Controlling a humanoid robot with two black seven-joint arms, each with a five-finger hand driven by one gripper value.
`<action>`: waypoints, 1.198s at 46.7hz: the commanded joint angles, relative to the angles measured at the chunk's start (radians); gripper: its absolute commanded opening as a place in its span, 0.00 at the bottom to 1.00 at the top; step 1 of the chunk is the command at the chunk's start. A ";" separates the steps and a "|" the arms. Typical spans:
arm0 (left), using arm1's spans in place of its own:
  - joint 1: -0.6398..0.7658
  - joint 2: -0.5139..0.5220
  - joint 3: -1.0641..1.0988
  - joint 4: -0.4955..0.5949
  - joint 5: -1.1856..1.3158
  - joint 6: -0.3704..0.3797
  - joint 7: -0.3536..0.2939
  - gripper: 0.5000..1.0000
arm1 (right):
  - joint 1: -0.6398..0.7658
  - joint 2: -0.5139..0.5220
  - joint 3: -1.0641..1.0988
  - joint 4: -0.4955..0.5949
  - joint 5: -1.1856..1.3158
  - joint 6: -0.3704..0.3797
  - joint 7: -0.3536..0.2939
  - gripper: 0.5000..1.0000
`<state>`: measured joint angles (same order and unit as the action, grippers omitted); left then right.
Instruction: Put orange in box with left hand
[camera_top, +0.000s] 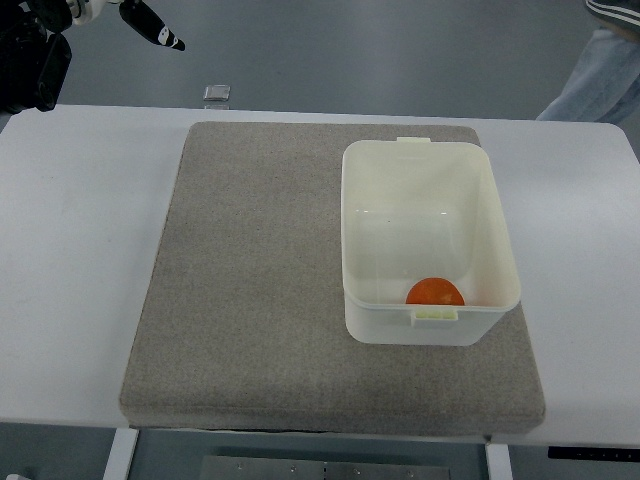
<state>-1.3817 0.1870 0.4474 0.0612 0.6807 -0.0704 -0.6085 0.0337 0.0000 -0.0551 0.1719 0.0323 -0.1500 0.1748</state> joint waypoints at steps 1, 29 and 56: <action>0.004 -0.014 -0.019 -0.003 -0.075 0.012 0.068 0.73 | 0.000 0.000 0.000 0.000 0.000 0.000 0.000 0.85; 0.055 -0.061 -0.303 -0.066 -0.724 -0.051 0.478 0.75 | 0.000 0.000 0.000 0.000 0.000 0.000 0.000 0.85; 0.150 -0.070 -0.728 -0.106 -0.794 -0.058 0.351 0.95 | 0.000 0.000 0.001 0.000 0.000 0.000 0.000 0.85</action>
<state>-1.2413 0.1165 -0.2471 -0.0394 -0.1029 -0.1000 -0.2483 0.0338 0.0000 -0.0544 0.1718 0.0323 -0.1500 0.1748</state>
